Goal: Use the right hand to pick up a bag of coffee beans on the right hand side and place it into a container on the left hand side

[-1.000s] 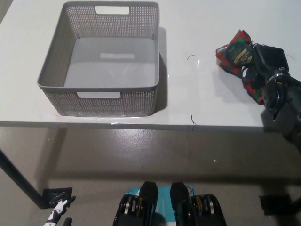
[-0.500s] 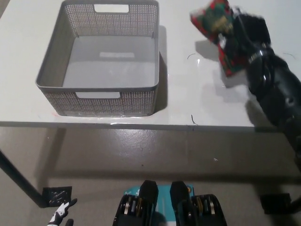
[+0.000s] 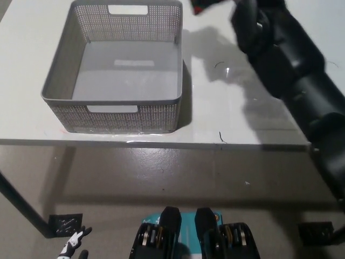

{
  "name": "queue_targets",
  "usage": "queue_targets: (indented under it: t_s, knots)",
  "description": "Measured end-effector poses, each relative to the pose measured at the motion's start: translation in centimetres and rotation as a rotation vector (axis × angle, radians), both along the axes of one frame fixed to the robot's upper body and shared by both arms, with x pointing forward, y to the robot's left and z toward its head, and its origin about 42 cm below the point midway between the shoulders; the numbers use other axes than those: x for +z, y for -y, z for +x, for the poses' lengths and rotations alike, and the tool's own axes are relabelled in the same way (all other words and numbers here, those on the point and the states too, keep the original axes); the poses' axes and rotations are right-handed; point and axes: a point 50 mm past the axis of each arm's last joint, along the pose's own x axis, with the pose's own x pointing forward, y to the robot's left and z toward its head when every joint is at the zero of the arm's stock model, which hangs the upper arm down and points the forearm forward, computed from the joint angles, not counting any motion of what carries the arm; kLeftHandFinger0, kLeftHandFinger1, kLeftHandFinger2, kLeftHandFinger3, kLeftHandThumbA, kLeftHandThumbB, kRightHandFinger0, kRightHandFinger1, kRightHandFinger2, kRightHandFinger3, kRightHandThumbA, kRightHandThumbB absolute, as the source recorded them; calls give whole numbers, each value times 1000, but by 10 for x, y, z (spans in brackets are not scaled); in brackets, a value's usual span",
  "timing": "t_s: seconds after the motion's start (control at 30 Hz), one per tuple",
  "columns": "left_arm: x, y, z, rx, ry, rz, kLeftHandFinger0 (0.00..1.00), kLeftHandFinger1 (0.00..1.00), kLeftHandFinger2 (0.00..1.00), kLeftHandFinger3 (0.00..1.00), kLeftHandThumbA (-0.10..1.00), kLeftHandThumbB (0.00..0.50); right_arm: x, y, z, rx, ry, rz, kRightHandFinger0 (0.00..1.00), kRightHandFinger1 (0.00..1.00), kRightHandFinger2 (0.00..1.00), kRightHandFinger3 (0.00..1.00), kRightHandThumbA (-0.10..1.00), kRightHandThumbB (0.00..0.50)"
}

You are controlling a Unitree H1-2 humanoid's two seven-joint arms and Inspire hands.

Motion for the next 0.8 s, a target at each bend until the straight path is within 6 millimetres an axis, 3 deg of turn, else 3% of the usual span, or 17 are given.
queue_targets:
  t_s: [0.07,0.13,0.17,0.2,0.3,0.33,0.4,0.43,0.5,0.53,0.6,0.63,0.67,0.7,0.73,0.77,0.8]
  knots:
    - [0,2,1,-6,0,0,1000,1000,1000,1000,1000,463,9,-24,-7,39,3,23,0,333,830,857,-100,219]
    - [0,4,3,-14,1,0,1000,1000,1000,1000,1000,471,14,-44,-13,67,2,32,0,300,829,886,-100,209]
    - [0,4,4,-16,3,0,1000,1000,1000,1000,1000,473,15,-54,-16,80,-4,34,0,296,816,951,-100,209]
    - [0,5,5,-20,3,-2,1000,1000,1000,1000,1000,473,15,-63,-18,93,-13,38,0,292,818,917,-100,203]
    - [-1,11,8,-33,5,-8,1000,1000,1000,1000,1000,470,12,-94,-27,137,-47,44,0,389,882,1000,-100,166]
    - [-1,12,8,-36,5,-9,1000,1000,1000,1000,1000,464,10,-101,-29,147,-57,41,0,398,883,964,-100,184]
    - [-1,14,9,-40,5,-11,1000,1000,1000,1000,1000,475,3,-114,-34,164,-79,35,0,279,768,706,-100,196]
    - [-1,15,10,-43,6,-10,1000,1000,1000,1000,1000,477,-4,-121,-36,171,-95,33,0,252,744,667,-100,200]
    - [-1,16,10,-46,8,-7,1000,1000,1000,1000,1000,467,-11,-126,-37,174,-114,29,0,211,743,684,-100,205]
    - [-1,16,10,-46,8,-6,1000,1000,1000,1000,1000,473,-16,-128,-37,175,-124,24,0,208,772,761,-100,175]
    - [-1,16,10,-47,7,-5,1000,1000,1000,1000,1000,468,-22,-129,-36,169,-142,16,0,247,719,763,-100,159]
    - [-1,16,10,-47,7,-5,1000,1000,1000,1000,1000,469,-26,-128,-34,161,-153,11,0,285,716,879,-100,161]
    - [-1,16,10,-48,7,-5,1000,1000,1000,1000,1000,473,-29,-127,-33,154,-161,7,0,305,716,884,-100,196]
    - [-1,15,10,-48,7,-4,1000,1000,1000,1000,1000,469,-32,-125,-32,147,-168,4,18,356,807,1000,-100,174]
    - [-1,15,10,-49,7,-4,1000,1000,1000,1000,1000,468,-35,-124,-30,138,-177,-2,11,333,771,968,-100,173]
    - [-1,15,10,-50,6,-3,1000,1000,1000,1000,1000,466,-38,-122,-29,130,-184,-7,157,423,777,927,323,237]
    - [-1,15,10,-51,6,-3,1000,1000,1000,1000,1000,466,-41,-120,-28,114,-195,-16,324,630,1000,1000,457,299]
